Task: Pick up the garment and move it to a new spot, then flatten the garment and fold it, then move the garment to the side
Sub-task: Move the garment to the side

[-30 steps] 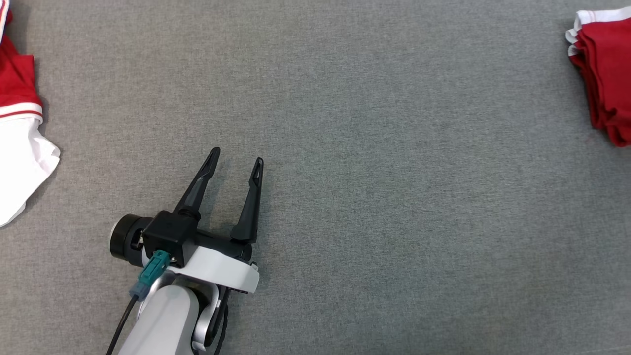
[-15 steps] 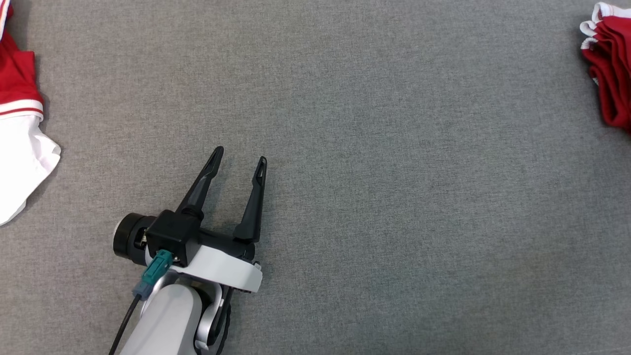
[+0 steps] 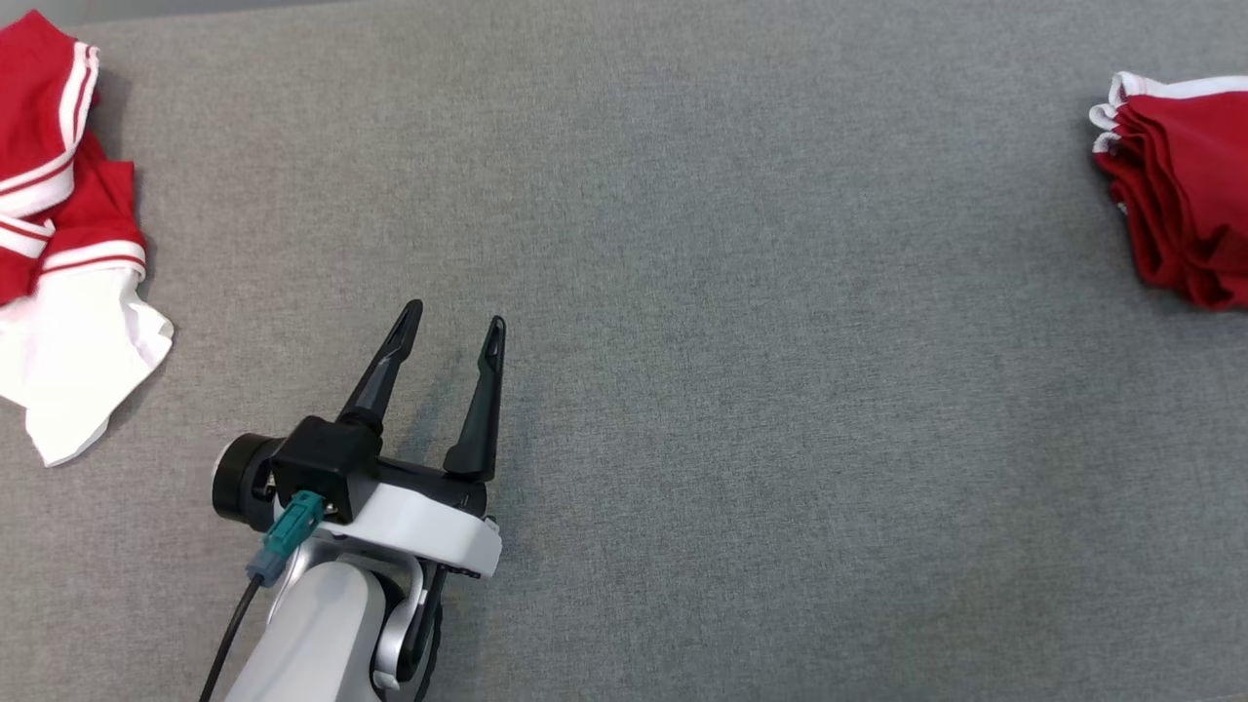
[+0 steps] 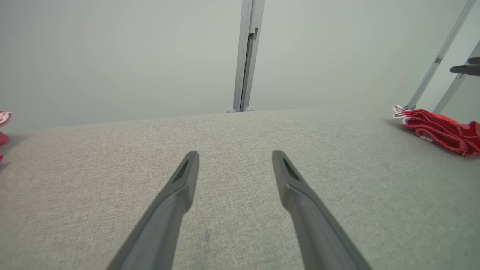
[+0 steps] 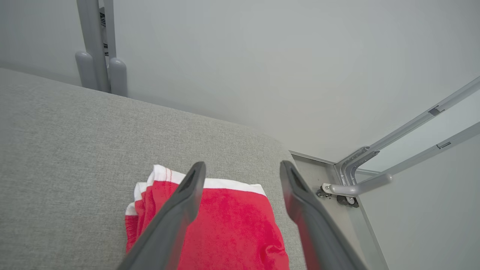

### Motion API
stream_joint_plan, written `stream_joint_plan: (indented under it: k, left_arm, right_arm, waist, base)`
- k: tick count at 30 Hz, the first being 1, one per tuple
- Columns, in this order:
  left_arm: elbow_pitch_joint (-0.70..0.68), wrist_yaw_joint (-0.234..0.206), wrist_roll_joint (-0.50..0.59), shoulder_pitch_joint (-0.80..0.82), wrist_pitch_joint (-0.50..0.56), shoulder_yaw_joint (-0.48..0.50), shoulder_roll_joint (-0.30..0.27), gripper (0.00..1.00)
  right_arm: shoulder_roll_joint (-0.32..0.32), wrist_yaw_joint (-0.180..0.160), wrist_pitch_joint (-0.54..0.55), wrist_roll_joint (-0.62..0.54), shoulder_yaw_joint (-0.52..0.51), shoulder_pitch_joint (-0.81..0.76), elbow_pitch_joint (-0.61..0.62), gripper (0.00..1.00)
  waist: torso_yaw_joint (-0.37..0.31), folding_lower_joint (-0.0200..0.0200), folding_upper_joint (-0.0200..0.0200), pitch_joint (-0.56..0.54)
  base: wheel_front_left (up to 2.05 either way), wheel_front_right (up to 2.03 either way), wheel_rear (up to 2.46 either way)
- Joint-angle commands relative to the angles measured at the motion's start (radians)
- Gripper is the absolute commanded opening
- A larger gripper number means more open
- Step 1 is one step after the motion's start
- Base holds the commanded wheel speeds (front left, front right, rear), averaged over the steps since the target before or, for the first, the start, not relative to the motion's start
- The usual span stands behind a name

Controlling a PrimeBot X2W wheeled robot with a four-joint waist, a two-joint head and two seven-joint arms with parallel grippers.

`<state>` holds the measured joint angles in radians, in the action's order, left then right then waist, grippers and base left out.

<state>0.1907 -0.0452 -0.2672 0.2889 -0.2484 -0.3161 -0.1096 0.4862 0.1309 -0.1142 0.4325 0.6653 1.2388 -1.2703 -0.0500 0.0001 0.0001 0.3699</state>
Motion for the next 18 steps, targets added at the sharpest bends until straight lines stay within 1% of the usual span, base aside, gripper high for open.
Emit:
stream_joint_plan:
  k: [1, 3, 10, 14, 18]
  left_arm:
    - [0.009, -0.005, -0.008, 0.004, -0.006, 0.010, -0.005, 1.00]
    - [0.027, -0.010, -0.013, -0.002, -0.009, 0.022, -0.008, 1.00]
    - [0.105, -0.032, -0.042, -0.038, -0.015, 0.066, -0.002, 1.00]
    - [0.149, -0.056, -0.059, -0.067, -0.016, 0.090, 0.004, 1.00]
    - [0.178, -0.075, -0.071, -0.104, -0.017, 0.106, 0.010, 1.00]
  right_arm:
    - [-0.016, 0.000, -0.026, 0.014, -0.006, -0.024, 0.010, 1.00]
    - [-0.054, 0.000, -0.060, 0.043, -0.023, -0.050, 0.030, 1.00]
    - [-0.121, 0.000, -0.136, 0.112, -0.059, -0.167, 0.118, 1.00]
    - [-0.138, 0.000, -0.151, 0.104, -0.098, -0.255, 0.173, 1.00]
    - [-0.153, 0.000, -0.152, 0.063, -0.204, -0.376, 0.294, 1.00]
  waist:
    - [-0.001, -0.0001, -0.0001, -0.049]
    - [-0.001, -0.0001, -0.0001, -0.085]
    - [0.008, -0.0001, -0.0001, -0.204]
    - [0.022, -0.0001, -0.0001, -0.261]
    - [0.036, -0.0001, -0.0001, -0.309]
  base:
    - [0.00, 0.00, 0.00]
    - [0.00, 0.00, 0.00]
    - [0.00, 0.00, 0.00]
    - [0.00, 0.00, 0.00]
    - [0.00, 0.00, 0.00]
